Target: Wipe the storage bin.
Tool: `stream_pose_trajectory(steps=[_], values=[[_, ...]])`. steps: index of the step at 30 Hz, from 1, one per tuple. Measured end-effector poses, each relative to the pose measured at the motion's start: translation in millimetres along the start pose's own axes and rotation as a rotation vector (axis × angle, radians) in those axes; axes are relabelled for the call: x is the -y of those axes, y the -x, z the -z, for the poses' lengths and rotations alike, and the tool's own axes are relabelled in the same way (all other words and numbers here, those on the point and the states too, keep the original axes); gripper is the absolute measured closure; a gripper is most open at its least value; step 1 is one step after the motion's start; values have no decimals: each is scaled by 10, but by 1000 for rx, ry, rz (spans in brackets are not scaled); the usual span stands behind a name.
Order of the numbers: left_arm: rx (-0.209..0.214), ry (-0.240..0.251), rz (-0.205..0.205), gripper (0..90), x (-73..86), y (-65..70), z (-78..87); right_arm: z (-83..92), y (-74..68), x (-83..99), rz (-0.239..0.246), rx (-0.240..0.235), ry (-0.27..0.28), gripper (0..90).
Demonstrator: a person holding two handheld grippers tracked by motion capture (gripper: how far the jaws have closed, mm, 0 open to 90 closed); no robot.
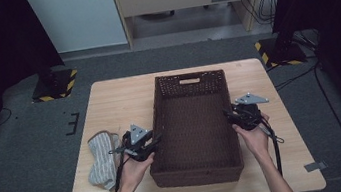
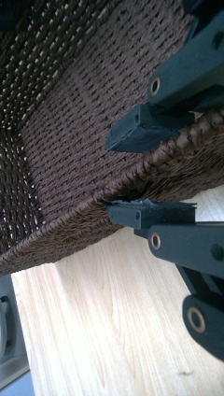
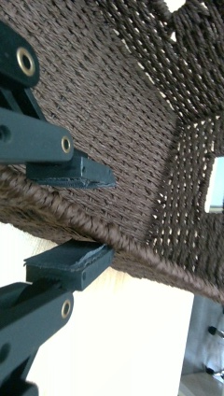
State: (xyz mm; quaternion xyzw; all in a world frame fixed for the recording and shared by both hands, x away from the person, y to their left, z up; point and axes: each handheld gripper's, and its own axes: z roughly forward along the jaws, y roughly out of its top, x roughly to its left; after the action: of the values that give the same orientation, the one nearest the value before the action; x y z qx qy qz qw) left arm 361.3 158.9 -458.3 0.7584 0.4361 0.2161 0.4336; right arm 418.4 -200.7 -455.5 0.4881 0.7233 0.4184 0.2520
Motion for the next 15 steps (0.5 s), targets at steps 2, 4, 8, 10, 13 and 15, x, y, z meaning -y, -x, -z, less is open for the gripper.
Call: stream_pose_trajectory(steps=[2, 4, 8, 10, 13, 15], values=[[-7, -3, -2, 633, 3, 22, 9, 65, 4, -20, -17, -7, 40, 545], [-10, -4, -1, 633, 4, 34, 14, 87, -4, -35, -12, -4, 42, 520], [-23, -6, 4, 631, 24, 93, 48, 84, -22, -73, -9, 11, 21, 458], [-25, -6, 6, 630, 26, 104, 51, 73, -5, -85, -17, 11, 18, 436], [-29, -5, 11, 630, 29, 124, 56, 71, -7, -98, -29, 2, 18, 401], [-27, -3, 13, 628, 34, 130, 58, 72, -34, -111, -21, -8, 25, 384]])
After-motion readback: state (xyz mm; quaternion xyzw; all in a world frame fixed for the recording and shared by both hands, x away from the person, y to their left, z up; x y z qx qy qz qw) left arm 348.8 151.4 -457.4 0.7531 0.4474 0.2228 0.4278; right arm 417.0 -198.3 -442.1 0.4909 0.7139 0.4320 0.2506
